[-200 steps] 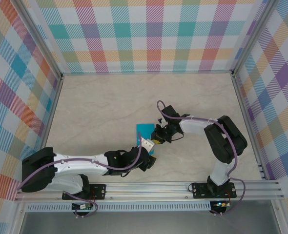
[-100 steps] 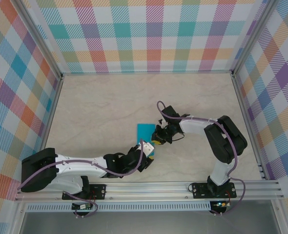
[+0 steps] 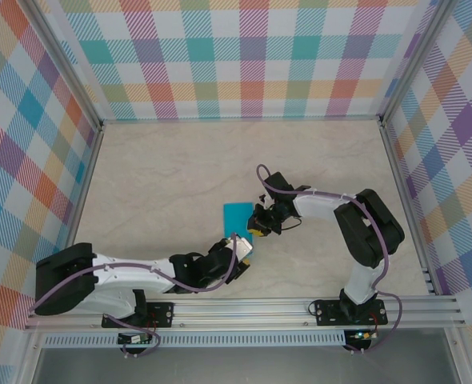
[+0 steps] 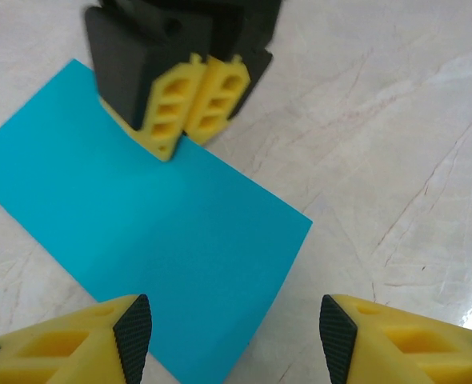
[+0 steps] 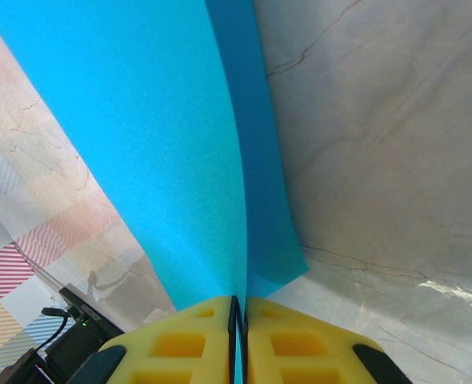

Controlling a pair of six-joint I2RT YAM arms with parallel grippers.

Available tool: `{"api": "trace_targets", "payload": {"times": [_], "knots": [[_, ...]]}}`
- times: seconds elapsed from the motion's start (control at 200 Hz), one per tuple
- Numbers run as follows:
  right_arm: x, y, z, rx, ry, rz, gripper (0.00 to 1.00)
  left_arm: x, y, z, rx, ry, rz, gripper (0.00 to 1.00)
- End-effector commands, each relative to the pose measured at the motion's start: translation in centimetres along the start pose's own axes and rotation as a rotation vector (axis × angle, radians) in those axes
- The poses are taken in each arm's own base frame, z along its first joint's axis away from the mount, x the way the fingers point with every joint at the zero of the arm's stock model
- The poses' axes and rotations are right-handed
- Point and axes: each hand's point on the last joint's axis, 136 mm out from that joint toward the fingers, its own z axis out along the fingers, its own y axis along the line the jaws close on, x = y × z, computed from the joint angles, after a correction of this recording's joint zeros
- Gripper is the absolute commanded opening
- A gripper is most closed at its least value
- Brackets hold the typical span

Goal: Fold a paper plane with a square sheet of paper (pick it up from the middle)
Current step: Third fold the triangle at the center of the table.

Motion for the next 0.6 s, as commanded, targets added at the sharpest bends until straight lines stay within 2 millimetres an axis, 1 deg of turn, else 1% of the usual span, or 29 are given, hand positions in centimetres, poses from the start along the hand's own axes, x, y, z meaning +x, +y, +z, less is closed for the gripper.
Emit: {"api": "trace_targets", "payload": {"times": [0.0, 0.14, 0.225, 0.295, 0.375, 0.48, 0.58, 0.595], "knots": [[0.0, 0.4, -0.2, -0.004, 0.014, -0.009, 0.12, -1.5, -1.6, 0.9, 0.030, -0.016, 0.072, 0.59], [0.0, 0.3, -0.2, 0.001, 0.014, -0.011, 0.12, -1.6, -2.1, 2.2, 0.013, 0.003, 0.110, 0.59], [0.0, 0.3, -0.3, 0.004, 0.011, -0.013, 0.12, -1.2, -1.9, 2.8, -0.012, 0.019, 0.121, 0.59], [-0.1, 0.3, -0.3, 0.005, 0.011, -0.012, 0.12, -1.1, -1.4, 3.1, -0.052, 0.030, 0.127, 0.58], [-0.1, 0.3, -0.3, 0.005, 0.010, -0.012, 0.12, -1.4, -1.1, 3.2, -0.072, 0.014, 0.121, 0.56], [-0.1, 0.2, -0.2, 0.009, 0.013, -0.009, 0.12, -1.9, -1.1, 3.1, -0.076, -0.002, 0.110, 0.50], [-0.1, 0.1, -0.2, 0.013, 0.014, -0.009, 0.12, -1.9, -1.1, 3.0, -0.069, -0.006, 0.100, 0.42], [-0.1, 0.1, -0.1, 0.014, 0.014, -0.010, 0.12, -1.9, -1.1, 3.0, -0.067, -0.007, 0.098, 0.40]]}}
